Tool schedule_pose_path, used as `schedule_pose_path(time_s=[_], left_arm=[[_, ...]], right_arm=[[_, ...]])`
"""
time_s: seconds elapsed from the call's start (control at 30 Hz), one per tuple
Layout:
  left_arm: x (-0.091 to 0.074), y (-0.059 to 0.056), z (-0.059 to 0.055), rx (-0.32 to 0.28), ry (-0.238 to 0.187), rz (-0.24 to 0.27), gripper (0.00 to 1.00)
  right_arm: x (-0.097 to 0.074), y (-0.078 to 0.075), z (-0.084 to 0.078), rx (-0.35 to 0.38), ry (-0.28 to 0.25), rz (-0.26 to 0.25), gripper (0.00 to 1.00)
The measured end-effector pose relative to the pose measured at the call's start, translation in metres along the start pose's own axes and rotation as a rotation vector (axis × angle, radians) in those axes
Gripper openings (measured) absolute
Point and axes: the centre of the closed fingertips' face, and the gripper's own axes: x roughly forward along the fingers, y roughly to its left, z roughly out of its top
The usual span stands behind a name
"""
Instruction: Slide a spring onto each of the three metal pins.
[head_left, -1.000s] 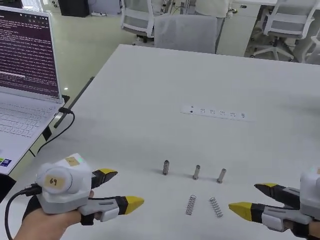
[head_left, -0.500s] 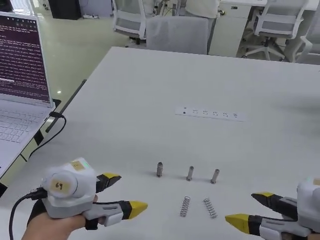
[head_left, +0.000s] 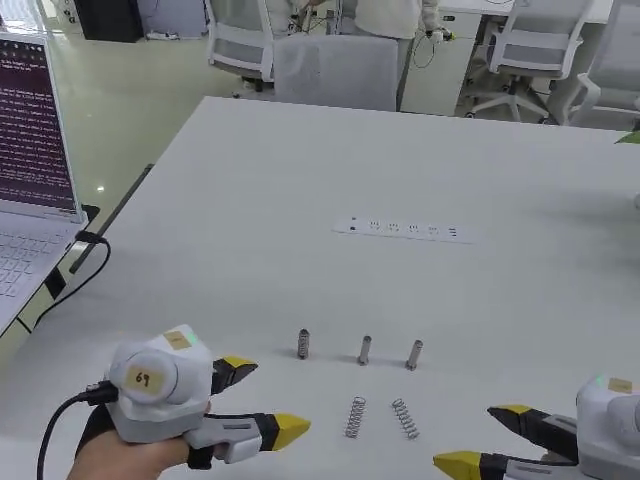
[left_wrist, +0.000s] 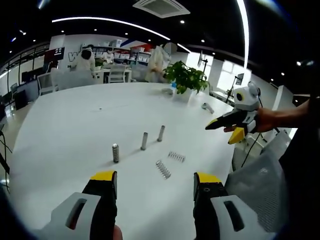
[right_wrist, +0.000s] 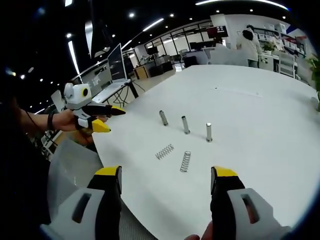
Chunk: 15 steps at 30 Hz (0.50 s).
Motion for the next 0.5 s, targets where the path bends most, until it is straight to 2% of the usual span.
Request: schedule_pose_path(time_s=[0.27,0.5], left_arm=[[0.021,-0.009,-0.008,-0.006,0.037,-0.029,0.57],[0.033,-0.015,-0.014,-0.013,0.056,-0.044,0.57]], right_arm=[[-0.004,-0.001,-0.004,0.012,0.005,-0.005,0.71],[-0.006,-0.002,-0.007,0.02,0.006,-0.008,0.71]])
